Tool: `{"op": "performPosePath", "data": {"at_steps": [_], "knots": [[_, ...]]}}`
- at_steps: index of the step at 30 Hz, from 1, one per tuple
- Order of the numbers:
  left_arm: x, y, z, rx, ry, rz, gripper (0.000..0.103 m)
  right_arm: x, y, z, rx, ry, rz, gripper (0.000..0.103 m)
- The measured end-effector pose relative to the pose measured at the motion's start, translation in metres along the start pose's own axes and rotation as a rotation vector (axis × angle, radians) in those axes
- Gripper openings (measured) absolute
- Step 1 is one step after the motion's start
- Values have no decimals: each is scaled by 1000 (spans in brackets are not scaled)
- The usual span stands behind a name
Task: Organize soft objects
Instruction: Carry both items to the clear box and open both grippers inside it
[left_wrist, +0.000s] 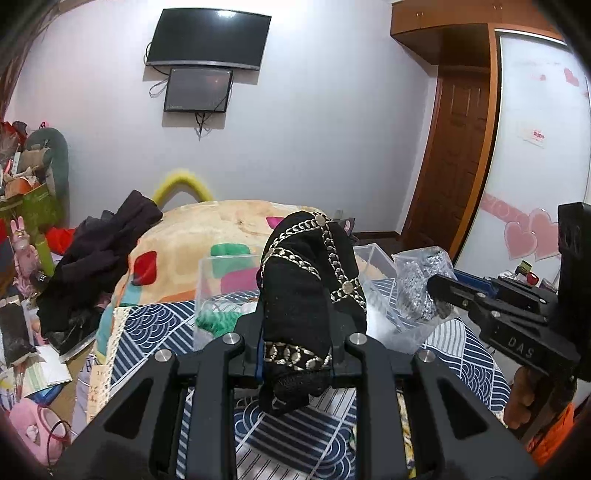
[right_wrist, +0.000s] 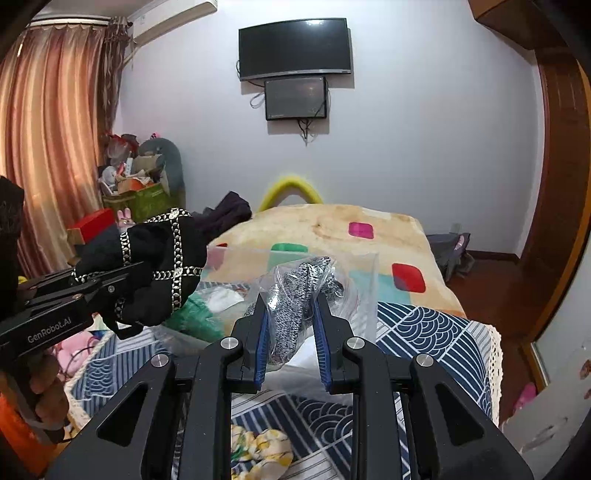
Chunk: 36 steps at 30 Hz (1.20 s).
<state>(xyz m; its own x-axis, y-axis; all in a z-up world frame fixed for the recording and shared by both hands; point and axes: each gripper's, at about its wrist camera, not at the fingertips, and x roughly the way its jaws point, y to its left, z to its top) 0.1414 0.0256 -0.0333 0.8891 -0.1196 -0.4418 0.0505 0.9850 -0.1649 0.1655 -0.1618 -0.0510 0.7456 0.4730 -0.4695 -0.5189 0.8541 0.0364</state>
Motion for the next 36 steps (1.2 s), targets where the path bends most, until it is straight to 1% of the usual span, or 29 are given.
{"op": "performPosePath", "data": {"at_steps": [6, 13, 17, 20, 22, 23, 24, 25, 26, 27, 29, 31, 32, 33, 36], "knots": [[32, 5, -3, -3, 70, 12, 22, 18, -6, -8, 0, 51, 1, 20], [59, 12, -15, -5, 126, 34, 23, 31, -8, -15, 1, 97, 1, 20], [63, 11, -20, 2, 133, 48, 26, 32, -9, -16, -1, 114, -11, 23], [62, 10, -19, 5, 132, 51, 32, 31, -9, -16, 8, 121, -17, 24], [60, 10, -19, 8, 131, 50, 36, 29, -9, -16, 7, 123, -22, 27], [58, 10, -19, 9, 129, 49, 40, 28, -9, -14, 7, 122, -23, 30], [56, 10, -18, 9, 126, 49, 44, 26, -9, -14, 5, 120, -24, 38], [53, 10, -18, 8, 122, 52, 45, 25, -8, -13, 5, 114, -27, 42], [51, 10, -18, 5, 117, 52, 46, 21, -8, -12, 4, 103, -31, 50], [47, 10, -18, 1, 110, 53, 46, 17, -7, -11, 2, 91, -34, 54], [40, 8, -16, 5, 99, 55, 46, 11, -6, -8, -1, 74, -33, 54], [33, 5, -15, 15, 87, 59, 51, 6, -5, -7, 0, 65, -29, 55], [27, 4, -16, 20, 78, 61, 56, 2, -4, -6, 0, 59, -26, 55], [23, 2, -15, 23, 70, 60, 59, -1, -4, -6, -1, 55, -25, 55], [6, -3, -15, 40, 41, 65, 62, -9, 0, -7, -8, 43, -33, 57]]}}
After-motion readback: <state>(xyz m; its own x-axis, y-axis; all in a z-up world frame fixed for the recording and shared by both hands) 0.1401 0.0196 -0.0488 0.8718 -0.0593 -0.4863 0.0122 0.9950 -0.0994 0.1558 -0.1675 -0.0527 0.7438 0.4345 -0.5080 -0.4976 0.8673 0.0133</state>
